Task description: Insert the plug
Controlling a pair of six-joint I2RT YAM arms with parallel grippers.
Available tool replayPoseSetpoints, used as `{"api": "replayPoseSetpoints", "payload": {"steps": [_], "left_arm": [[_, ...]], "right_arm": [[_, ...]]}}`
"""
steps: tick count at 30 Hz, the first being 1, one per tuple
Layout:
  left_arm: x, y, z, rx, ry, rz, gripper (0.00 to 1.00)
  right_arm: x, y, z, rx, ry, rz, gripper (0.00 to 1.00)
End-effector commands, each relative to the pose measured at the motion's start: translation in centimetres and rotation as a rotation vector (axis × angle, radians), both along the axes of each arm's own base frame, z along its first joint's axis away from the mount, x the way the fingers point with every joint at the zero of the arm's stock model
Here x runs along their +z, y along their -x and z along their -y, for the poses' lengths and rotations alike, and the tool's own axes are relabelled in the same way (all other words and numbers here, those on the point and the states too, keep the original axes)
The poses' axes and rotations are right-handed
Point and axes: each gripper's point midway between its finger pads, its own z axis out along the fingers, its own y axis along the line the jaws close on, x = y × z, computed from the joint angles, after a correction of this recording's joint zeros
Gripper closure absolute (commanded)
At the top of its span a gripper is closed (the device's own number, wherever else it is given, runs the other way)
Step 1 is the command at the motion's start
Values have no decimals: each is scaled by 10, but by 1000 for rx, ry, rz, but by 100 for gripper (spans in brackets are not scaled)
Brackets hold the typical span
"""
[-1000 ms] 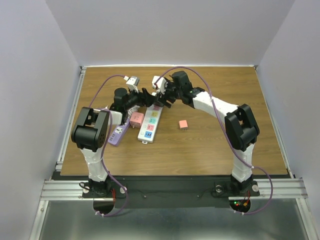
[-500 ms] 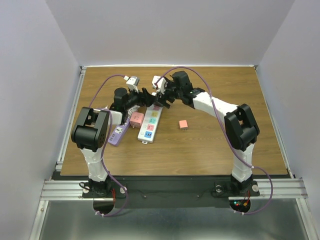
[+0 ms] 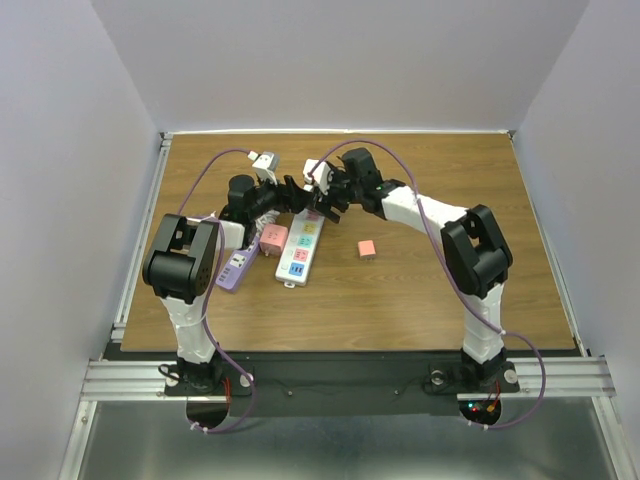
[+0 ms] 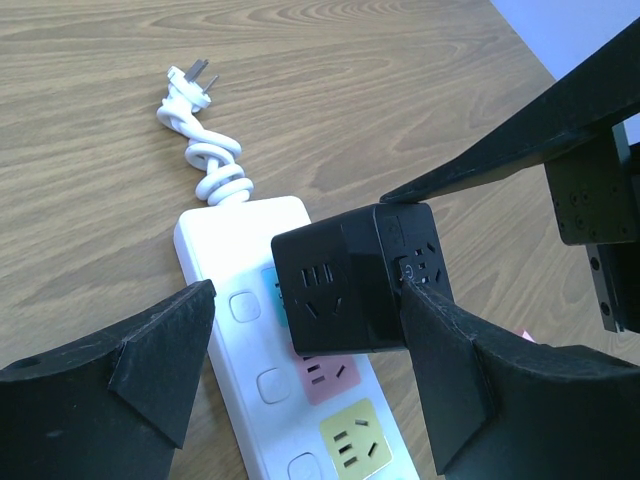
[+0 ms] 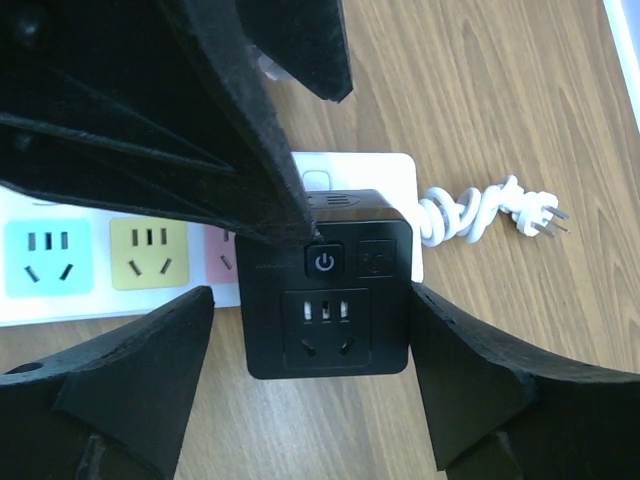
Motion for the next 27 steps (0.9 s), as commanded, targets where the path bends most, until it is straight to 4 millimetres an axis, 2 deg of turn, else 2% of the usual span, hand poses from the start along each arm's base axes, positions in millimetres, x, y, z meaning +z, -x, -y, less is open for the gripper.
{"api": "replayPoseSetpoints", "payload": {"steps": [1, 2, 3, 6, 9, 16, 17, 25, 27], "left_arm": [[13, -8, 3, -13, -6, 56, 14], [13, -7, 4, -16, -6, 54, 14], [13, -7, 4, -19, -6, 55, 14], [15, -7, 4, -24, -4, 62, 14], [17, -5, 6, -34, 0, 68, 13], [18, -2, 7, -46, 7, 72, 10], [19, -2, 8, -47, 9, 73, 10], [29, 4, 4, -38, 13, 97, 9], [31, 4, 5, -38, 13, 104, 9]], "right_arm": [[16, -17, -8, 16, -46, 53, 19], [15, -17, -7, 17, -47, 51, 21], [15, -18, -9, 24, -54, 45, 30], [14, -21, -9, 23, -62, 42, 49], [17, -24, -10, 22, -77, 38, 58], [25, -34, -13, 10, -119, 18, 63], [19, -36, -13, 8, -118, 9, 64], [21, -45, -19, 14, -127, -3, 66], [12, -43, -19, 16, -101, -39, 69]]}}
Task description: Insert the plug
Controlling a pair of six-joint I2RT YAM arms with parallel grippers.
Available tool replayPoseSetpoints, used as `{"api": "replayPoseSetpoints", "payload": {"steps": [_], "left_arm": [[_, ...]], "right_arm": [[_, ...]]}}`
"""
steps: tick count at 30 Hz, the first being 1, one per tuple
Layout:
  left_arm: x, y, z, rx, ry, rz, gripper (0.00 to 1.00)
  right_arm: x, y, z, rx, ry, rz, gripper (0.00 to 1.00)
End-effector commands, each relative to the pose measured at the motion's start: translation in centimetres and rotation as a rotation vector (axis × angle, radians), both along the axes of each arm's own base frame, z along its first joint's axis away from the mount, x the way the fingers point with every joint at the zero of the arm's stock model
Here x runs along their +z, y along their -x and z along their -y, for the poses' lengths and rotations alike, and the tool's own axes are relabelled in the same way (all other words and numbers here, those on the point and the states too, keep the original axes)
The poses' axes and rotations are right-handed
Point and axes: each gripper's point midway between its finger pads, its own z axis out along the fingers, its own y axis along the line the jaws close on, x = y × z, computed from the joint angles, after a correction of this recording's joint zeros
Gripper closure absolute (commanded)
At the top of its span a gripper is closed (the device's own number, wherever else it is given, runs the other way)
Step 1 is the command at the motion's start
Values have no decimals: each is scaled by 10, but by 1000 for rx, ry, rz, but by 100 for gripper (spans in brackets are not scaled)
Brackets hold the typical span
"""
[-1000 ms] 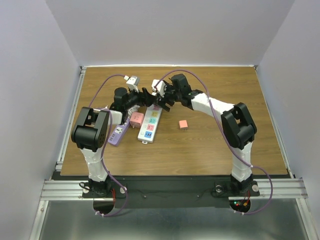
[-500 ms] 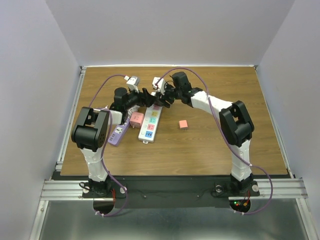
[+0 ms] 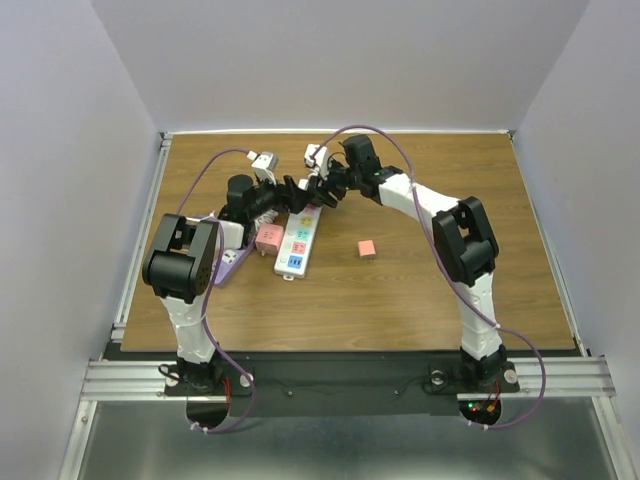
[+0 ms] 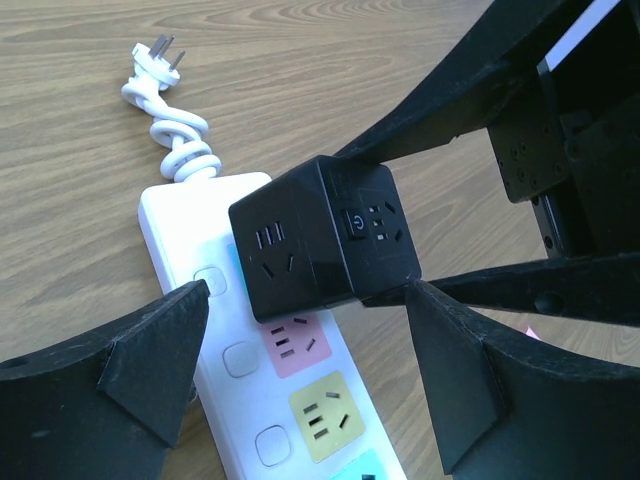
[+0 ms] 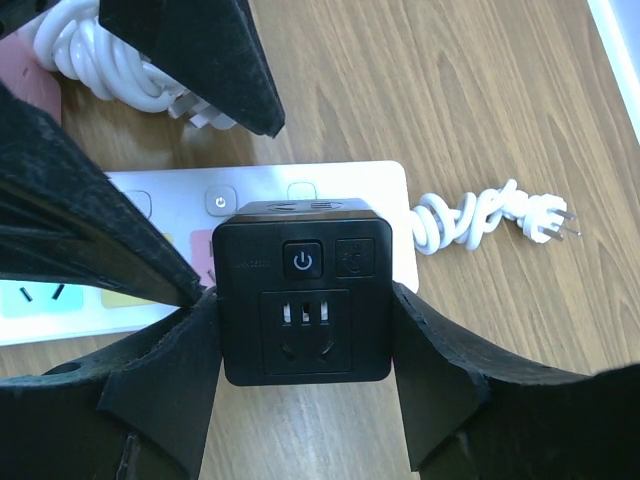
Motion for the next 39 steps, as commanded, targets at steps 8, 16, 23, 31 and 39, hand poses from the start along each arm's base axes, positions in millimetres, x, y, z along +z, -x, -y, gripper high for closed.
{"api": "replayPoseSetpoints", "payload": {"steps": [8, 16, 23, 31, 39], "left_arm": [[30, 2, 4, -22, 15, 97, 9], [24, -1, 3, -16, 3, 86, 9], [24, 1, 5, -35, 1, 88, 9], [23, -1, 5, -29, -2, 89, 8], [10, -12, 2, 5, -16, 49, 11]], "right_arm": [[17, -14, 2, -33, 11, -7, 100], [10, -17, 11, -70, 68, -68, 100], [11, -17, 17, -99, 73, -89, 100], [7, -33, 16, -170, 68, -109, 100], [-12, -47, 11, -198, 78, -121, 100]]}}
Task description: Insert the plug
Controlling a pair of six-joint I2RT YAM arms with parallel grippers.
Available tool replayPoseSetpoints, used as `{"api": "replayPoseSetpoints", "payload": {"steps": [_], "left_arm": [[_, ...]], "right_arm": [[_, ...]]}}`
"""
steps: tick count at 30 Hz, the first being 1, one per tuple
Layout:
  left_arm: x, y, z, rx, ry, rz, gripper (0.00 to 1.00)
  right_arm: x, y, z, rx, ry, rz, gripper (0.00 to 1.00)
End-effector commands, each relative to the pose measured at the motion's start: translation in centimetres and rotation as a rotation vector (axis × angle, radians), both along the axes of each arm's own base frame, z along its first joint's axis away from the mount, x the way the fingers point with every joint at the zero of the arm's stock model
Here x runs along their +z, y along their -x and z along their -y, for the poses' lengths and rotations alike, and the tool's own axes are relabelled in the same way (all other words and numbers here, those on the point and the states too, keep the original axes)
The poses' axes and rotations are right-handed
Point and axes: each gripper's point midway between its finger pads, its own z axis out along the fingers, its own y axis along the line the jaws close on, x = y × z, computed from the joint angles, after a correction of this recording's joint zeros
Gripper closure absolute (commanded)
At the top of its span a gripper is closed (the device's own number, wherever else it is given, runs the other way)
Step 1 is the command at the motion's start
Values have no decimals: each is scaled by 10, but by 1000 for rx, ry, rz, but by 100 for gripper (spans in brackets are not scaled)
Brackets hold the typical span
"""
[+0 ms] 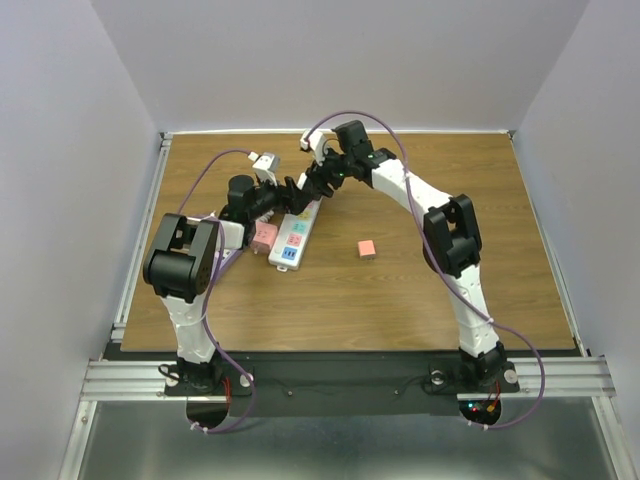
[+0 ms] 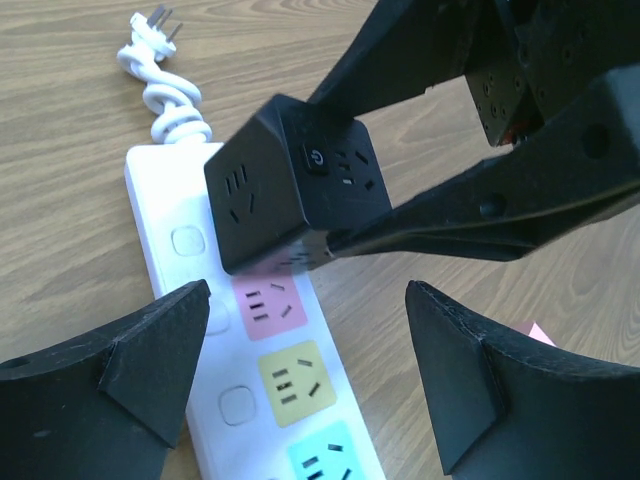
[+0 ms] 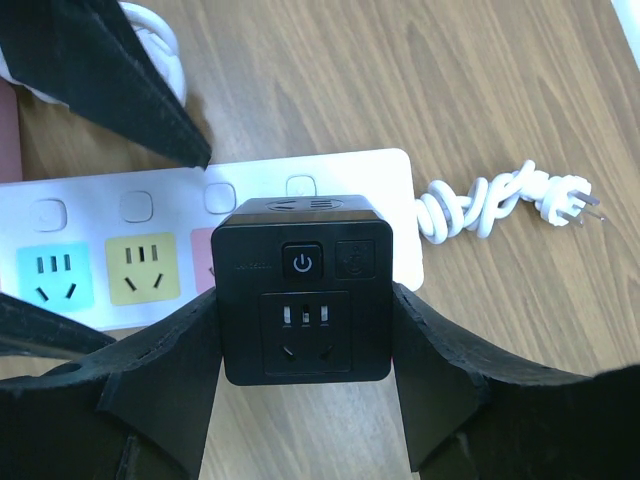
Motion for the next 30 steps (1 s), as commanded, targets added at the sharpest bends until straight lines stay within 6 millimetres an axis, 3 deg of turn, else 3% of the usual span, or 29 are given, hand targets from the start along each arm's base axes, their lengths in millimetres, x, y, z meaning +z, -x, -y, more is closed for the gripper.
{"api": "replayPoseSetpoints", "payload": {"steps": [1, 21, 27, 30], "left_arm": [[13, -12, 3, 8, -6, 48, 11], [-22, -38, -12, 134, -68, -36, 19], [-27, -38, -14, 140, -81, -37, 18], [-26, -38, -14, 145, -81, -40, 15]], "right_arm": [[-16, -16, 4, -66, 13, -14, 100], [-38, -27, -18, -44, 42, -21, 100], [-59, -29, -31, -31, 42, -37, 99], [-59, -30, -37, -28, 32, -33, 99]]}}
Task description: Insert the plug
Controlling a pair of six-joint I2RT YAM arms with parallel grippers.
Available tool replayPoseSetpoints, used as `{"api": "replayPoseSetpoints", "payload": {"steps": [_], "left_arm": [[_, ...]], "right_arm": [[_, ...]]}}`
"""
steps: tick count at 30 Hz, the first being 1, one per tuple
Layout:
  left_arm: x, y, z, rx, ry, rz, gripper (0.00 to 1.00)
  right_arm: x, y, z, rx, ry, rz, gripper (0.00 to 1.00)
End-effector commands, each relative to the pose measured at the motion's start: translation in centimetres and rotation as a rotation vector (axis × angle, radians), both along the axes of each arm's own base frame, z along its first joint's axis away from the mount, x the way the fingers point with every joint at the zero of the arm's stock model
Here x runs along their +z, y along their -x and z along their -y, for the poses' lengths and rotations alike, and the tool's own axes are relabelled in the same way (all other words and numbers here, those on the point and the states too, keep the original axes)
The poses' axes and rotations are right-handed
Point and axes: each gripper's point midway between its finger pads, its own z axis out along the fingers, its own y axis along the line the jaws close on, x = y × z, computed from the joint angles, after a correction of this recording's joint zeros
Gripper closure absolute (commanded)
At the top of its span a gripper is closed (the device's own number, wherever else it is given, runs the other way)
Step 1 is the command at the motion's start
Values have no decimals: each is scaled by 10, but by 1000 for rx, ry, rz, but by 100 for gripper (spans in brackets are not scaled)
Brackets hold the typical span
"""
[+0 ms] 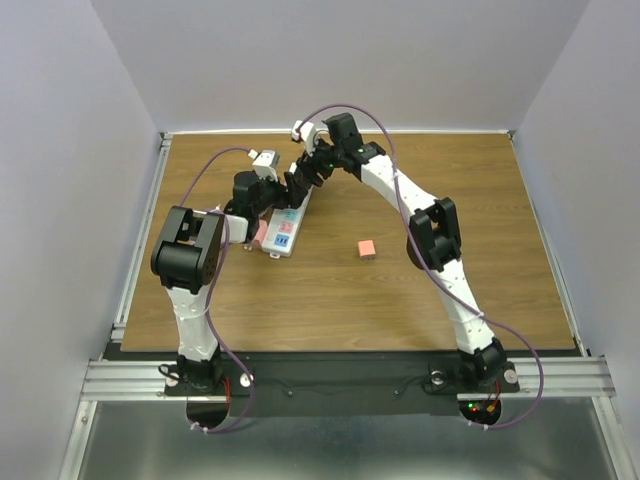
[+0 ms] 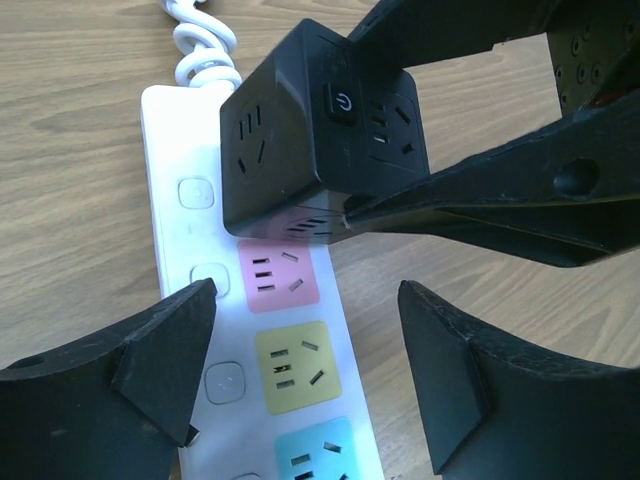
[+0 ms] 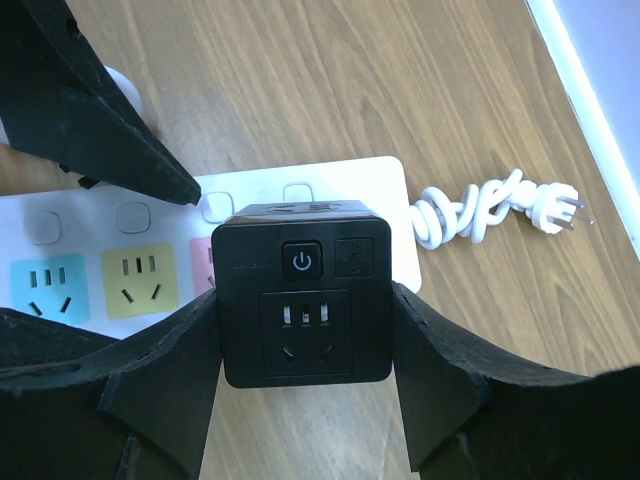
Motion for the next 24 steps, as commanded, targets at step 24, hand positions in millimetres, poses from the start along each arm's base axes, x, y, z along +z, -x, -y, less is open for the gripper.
{"api": "replayPoseSetpoints", "payload": {"steps": [24], "left_arm": [[-35, 27, 46, -127, -77, -65, 13]], "right_arm": [[-38, 32, 30, -206, 46, -110, 100]]}}
